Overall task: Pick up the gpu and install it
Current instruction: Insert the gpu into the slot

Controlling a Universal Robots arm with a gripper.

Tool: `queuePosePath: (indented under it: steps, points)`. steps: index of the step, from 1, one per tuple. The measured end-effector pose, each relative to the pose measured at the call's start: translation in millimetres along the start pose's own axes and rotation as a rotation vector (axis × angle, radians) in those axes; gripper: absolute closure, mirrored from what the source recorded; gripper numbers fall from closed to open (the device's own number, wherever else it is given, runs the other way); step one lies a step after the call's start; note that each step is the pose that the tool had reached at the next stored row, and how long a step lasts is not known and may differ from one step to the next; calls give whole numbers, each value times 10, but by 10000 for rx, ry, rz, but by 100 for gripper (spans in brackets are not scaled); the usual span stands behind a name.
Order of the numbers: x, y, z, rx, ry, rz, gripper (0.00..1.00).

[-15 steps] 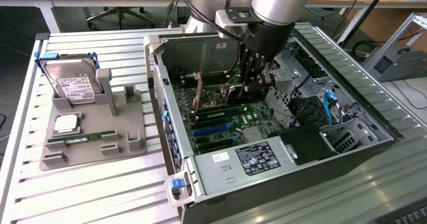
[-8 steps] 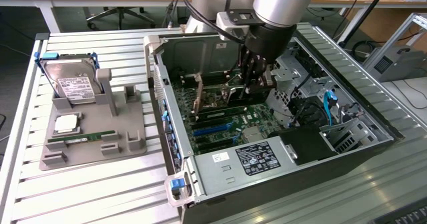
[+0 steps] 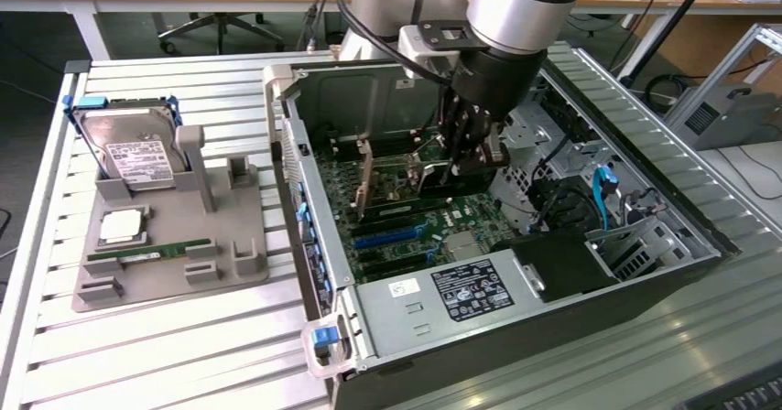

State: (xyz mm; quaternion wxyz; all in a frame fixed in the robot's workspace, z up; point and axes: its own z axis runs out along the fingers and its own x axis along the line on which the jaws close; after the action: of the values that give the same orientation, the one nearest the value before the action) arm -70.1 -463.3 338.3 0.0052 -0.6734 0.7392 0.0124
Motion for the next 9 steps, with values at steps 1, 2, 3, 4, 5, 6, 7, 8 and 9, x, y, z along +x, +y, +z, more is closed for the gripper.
queuePosePath:
  steps: [1, 2, 3, 4, 5, 6, 7, 8, 9]
  points:
    - [0, 0, 11, 0, 0, 0, 73]
    - [1, 0, 24, 1, 0, -1, 73]
    - [1, 1, 37, 0, 1, -1, 73]
    - [2, 5, 69, 0, 1, 0, 73]
    - [3, 8, 93, 0, 1, 0, 73]
    - [4, 10, 110, 0, 1, 0, 73]
    - [5, 15, 141, 0, 1, 1, 73]
    - [5, 18, 155, 1, 0, 0, 73]
    - [6, 20, 166, 0, 1, 0, 73]
